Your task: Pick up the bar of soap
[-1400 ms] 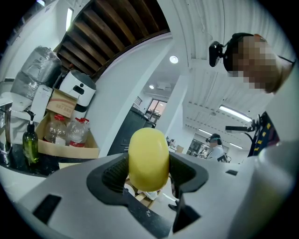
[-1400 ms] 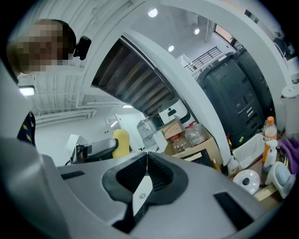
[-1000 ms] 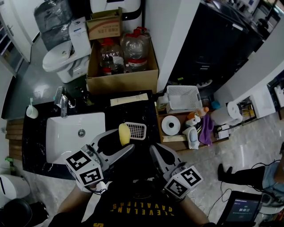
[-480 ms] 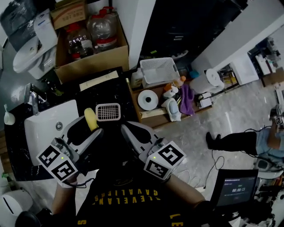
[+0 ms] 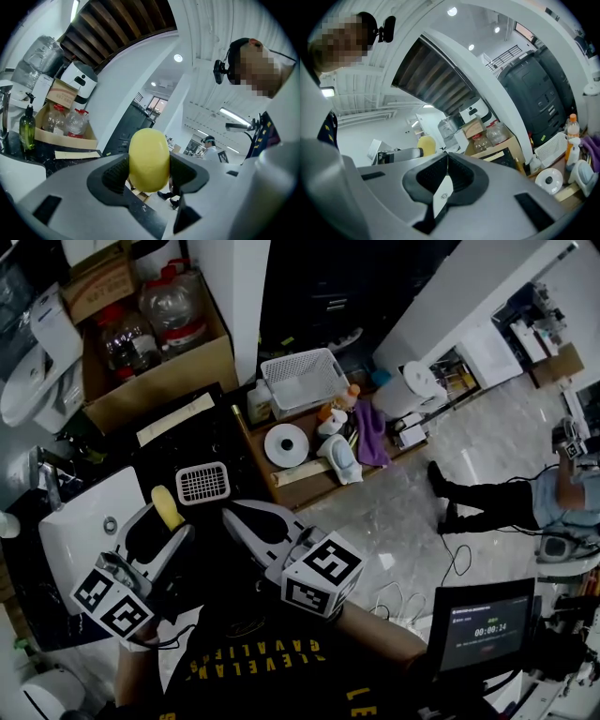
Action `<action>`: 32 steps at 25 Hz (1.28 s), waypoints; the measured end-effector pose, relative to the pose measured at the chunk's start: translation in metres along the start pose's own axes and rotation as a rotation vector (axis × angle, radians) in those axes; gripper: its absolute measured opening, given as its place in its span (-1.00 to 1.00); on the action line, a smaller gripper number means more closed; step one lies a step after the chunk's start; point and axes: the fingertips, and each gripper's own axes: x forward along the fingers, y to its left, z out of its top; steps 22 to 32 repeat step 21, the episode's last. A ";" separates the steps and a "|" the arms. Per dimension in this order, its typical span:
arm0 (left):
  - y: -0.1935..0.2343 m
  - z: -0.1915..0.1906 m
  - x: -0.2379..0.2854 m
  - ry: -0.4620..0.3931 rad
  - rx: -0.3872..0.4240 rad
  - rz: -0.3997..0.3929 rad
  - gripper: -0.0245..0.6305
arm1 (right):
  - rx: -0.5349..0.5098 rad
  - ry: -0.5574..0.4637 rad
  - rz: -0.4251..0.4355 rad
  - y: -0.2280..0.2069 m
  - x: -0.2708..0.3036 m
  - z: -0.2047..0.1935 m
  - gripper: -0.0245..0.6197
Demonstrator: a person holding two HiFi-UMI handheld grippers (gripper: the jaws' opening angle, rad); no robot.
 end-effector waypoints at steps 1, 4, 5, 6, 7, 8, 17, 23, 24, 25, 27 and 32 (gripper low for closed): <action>0.000 -0.001 0.001 0.003 0.002 -0.003 -0.06 | -0.001 0.000 -0.003 0.000 -0.001 0.000 -0.87; -0.001 -0.003 0.005 0.012 0.007 -0.014 -0.06 | -0.002 0.001 -0.019 -0.002 -0.005 0.001 -0.87; -0.001 -0.003 0.005 0.013 0.010 -0.014 -0.06 | -0.001 0.001 -0.021 -0.002 -0.005 0.001 -0.87; 0.000 -0.002 0.006 0.014 0.013 -0.014 -0.06 | 0.000 0.001 -0.022 -0.003 -0.005 0.001 -0.87; 0.000 -0.002 0.007 0.013 0.016 -0.013 -0.06 | 0.002 0.003 -0.022 -0.004 -0.005 0.000 -0.87; 0.000 -0.001 0.007 0.014 0.016 -0.012 -0.06 | 0.003 0.005 -0.023 -0.004 -0.005 0.000 -0.87; 0.003 -0.008 0.006 0.025 0.029 -0.003 -0.06 | 0.005 0.021 -0.019 -0.004 -0.006 -0.004 -0.87; 0.005 -0.013 0.008 0.044 0.044 0.005 -0.06 | 0.005 0.021 -0.024 -0.004 -0.008 -0.004 -0.87; 0.005 -0.013 0.008 0.044 0.044 0.005 -0.06 | 0.005 0.021 -0.024 -0.004 -0.008 -0.004 -0.87; 0.005 -0.013 0.008 0.044 0.044 0.005 -0.06 | 0.005 0.021 -0.024 -0.004 -0.008 -0.004 -0.87; 0.005 -0.013 0.008 0.044 0.044 0.005 -0.06 | 0.005 0.021 -0.024 -0.004 -0.008 -0.004 -0.87; 0.005 -0.013 0.008 0.044 0.044 0.005 -0.06 | 0.005 0.021 -0.024 -0.004 -0.008 -0.004 -0.87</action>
